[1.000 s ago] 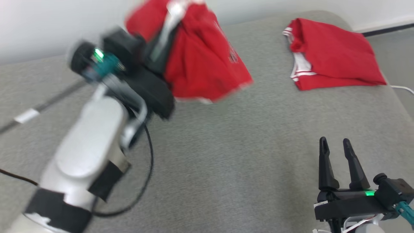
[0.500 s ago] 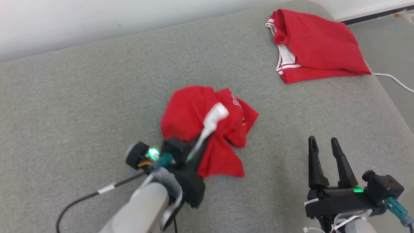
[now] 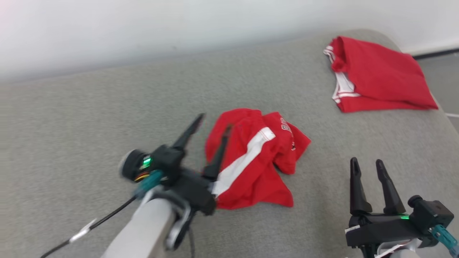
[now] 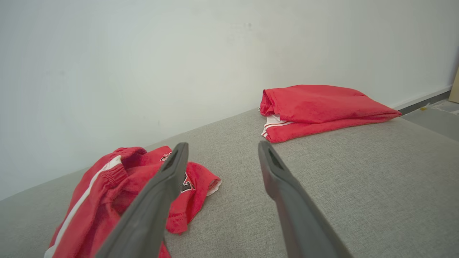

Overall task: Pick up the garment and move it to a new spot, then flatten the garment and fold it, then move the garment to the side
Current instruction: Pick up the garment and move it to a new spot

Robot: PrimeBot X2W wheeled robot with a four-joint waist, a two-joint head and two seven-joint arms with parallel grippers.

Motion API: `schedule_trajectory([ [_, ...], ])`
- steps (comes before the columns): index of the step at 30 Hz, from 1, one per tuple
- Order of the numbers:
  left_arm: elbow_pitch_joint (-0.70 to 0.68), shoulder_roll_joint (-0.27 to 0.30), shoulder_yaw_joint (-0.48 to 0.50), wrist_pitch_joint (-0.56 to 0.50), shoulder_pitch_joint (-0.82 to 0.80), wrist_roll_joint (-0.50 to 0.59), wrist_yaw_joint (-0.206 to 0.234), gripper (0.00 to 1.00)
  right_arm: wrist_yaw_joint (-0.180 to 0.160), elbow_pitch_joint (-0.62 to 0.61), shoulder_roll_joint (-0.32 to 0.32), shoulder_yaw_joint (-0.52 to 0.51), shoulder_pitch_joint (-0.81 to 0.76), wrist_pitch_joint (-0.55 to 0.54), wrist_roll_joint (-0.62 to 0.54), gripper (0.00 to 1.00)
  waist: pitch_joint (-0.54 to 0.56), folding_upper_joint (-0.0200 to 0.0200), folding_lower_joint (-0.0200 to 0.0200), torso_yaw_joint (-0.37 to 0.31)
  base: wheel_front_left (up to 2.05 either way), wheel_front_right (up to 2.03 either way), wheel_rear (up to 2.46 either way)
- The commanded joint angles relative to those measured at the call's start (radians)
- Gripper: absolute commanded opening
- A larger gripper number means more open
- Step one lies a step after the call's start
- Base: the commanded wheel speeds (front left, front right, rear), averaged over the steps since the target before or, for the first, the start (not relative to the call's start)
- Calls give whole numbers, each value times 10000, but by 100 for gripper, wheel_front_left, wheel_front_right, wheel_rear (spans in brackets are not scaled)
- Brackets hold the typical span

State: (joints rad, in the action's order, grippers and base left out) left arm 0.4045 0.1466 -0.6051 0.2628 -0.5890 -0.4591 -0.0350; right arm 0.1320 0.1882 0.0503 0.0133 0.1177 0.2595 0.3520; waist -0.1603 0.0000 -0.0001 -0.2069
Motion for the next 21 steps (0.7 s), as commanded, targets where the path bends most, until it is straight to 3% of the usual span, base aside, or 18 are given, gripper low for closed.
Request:
schedule_trajectory([
  [1, -319, 279, 322, 21, 510, 199, 146, 100, -22, -74, 1, -96, -165, -25, -99, 100, 657, 0, 1, 699, 0, 0, 0],
  [11, -2026, 1546, 2567, 25, 3020, 679, 840, 100, -22, -415, 65, -314, -653, -353, -206, 100, 1312, 0, 1, 1424, 0, 0, 0],
  [15, -2470, 1686, 3414, 26, 4175, 673, 962, 100, -22, -505, 68, -289, -858, -457, -200, 100, 1531, 0, 1, 1626, 0, 0, 0],
  [21, -3147, 1466, 4282, 27, 5741, 664, 739, 100, -22, -605, 87, -350, -1138, -533, -137, 100, 1735, 0, 1, 1874, 0, 0, 0],
])
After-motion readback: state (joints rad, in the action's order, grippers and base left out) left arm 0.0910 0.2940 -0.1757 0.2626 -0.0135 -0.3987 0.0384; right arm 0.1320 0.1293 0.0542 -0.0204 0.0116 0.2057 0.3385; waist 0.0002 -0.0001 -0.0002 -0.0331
